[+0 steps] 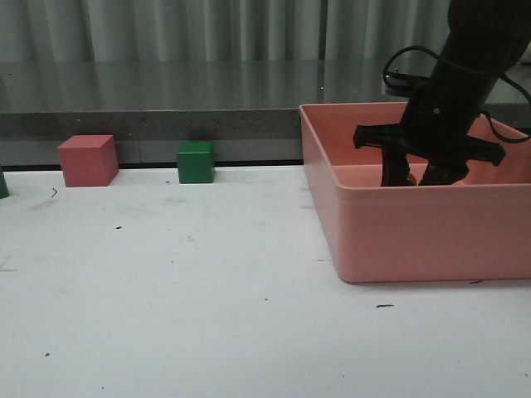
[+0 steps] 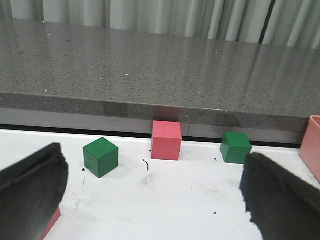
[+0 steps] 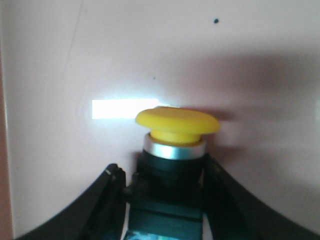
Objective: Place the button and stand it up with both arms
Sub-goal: 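Lift the button out of the bin and carry it toward the left gripper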
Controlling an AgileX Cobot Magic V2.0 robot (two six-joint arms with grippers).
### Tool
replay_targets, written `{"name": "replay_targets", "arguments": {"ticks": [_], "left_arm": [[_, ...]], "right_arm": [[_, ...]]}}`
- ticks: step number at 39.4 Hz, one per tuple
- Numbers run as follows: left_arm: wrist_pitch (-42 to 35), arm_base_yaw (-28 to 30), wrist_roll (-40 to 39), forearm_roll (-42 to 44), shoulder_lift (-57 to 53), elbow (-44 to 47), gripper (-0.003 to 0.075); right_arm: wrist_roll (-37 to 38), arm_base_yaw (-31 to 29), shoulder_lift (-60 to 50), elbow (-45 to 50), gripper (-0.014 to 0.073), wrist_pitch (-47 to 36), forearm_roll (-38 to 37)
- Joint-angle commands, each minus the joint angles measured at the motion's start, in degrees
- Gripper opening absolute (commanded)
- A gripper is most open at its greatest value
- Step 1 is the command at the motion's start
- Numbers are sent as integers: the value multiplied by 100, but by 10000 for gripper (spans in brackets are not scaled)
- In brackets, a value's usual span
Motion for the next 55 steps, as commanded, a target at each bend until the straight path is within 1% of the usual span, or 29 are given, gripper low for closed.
{"name": "replay_targets", "arguments": {"ticks": [1, 8, 13, 17, 22, 27, 31, 34, 38, 40, 45, 48, 55], "left_arm": [[-463, 10, -46, -22, 49, -215, 672], [-463, 10, -46, -22, 49, -215, 672], [-463, 10, -46, -22, 49, -215, 672], [-463, 10, -46, -22, 49, -215, 672], [-463, 10, -46, -22, 49, -215, 672], [-463, 10, -46, -22, 49, -215, 672], [-463, 10, -46, -22, 49, -215, 672], [-463, 10, -46, -22, 49, -215, 672], [-463, 10, -46, -22, 49, -215, 672], [-463, 10, -46, -22, 49, -215, 672], [-463, 10, -46, -22, 49, -215, 672], [-463, 10, -46, -22, 49, -215, 672], [-463, 10, -46, -22, 49, -215, 672]], "right_arm": [[-10, -15, -712, -171, 220, -171, 37], [-10, 25, -1468, -171, 220, -381, 37], [-10, 223, -2061, -171, 220, -388, 52], [-10, 664, -2417, -171, 220, -382, 56], [-10, 1485, -2434, -386, 220, -173, 62], [62, 2354, -2054, -793, 220, 3, 248], [81, 2972, -1544, -1224, 220, 51, 459], [214, 3333, -1120, -1564, 220, 130, 490], [304, 3648, -591, -1960, 220, 259, 490], [389, 3713, -281, -2180, 220, 331, 490], [1170, 3678, 222, -2500, 220, 442, 377], [1620, 3651, 460, -2530, 220, 414, 248], [2220, 3631, 801, -2542, 220, 214, -29]]}}
